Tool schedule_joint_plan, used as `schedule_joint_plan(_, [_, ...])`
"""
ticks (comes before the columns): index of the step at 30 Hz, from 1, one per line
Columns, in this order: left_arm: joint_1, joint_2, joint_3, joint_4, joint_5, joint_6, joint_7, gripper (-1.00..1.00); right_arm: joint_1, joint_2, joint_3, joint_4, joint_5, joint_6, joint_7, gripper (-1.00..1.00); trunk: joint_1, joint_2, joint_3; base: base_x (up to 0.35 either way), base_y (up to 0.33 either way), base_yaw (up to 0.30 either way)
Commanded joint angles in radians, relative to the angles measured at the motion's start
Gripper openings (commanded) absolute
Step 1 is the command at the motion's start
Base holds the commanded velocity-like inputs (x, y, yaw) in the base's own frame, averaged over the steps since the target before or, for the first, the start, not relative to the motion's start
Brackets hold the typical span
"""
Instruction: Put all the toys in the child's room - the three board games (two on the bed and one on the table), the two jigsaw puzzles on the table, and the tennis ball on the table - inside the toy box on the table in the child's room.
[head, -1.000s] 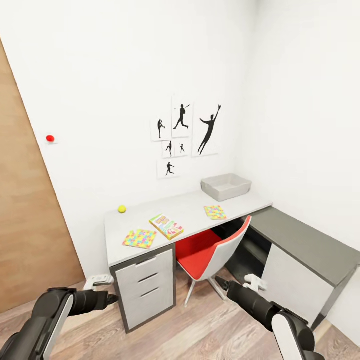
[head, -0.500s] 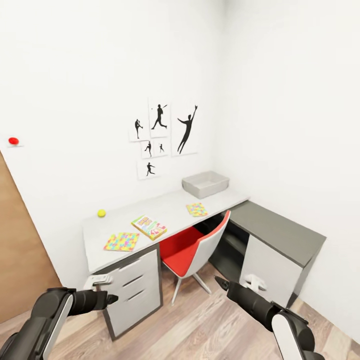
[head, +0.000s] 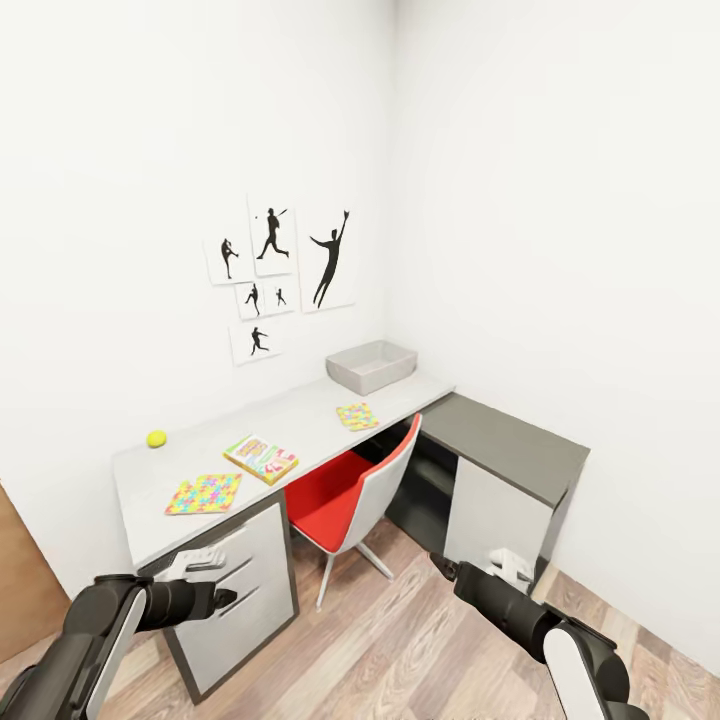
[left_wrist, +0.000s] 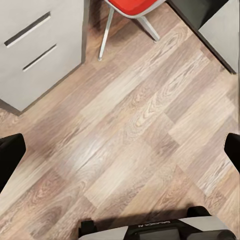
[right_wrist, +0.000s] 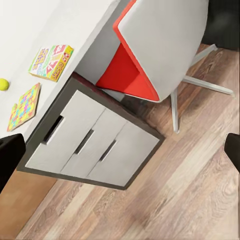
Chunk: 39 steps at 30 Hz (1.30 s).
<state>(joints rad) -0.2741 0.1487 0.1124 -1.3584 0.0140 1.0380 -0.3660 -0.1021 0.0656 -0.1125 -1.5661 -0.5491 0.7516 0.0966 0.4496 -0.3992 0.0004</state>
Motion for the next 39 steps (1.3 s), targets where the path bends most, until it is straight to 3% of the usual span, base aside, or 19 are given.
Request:
schedule_joint_plan(1, [0.000, 0.000, 0.001, -0.001, 0.001, 0.005, -0.002, 1.00, -0.001, 0.001, -0.003, 0.000, 0.005, 0.006, 0.008, 1.00, 0.000, -0.001, 0.000, -0.003, 0.003, -0.279])
schedule_joint_plan(16, [-0.001, 0.001, 0.001, -0.001, 0.001, 0.005, -0.002, 1.00, -0.001, 0.002, -0.003, 0.000, 0.005, 0.006, 0.008, 1.00, 0.000, -0.001, 0.000, -0.023, 0.019, -0.279])
schedule_joint_plan(39, [-0.007, 0.002, 0.004, -0.001, 0.001, 0.007, -0.002, 1.00, -0.001, 0.002, -0.011, 0.000, 0.003, 0.006, 0.008, 1.00, 0.000, -0.001, 0.000, -0.221, 0.179, -0.279])
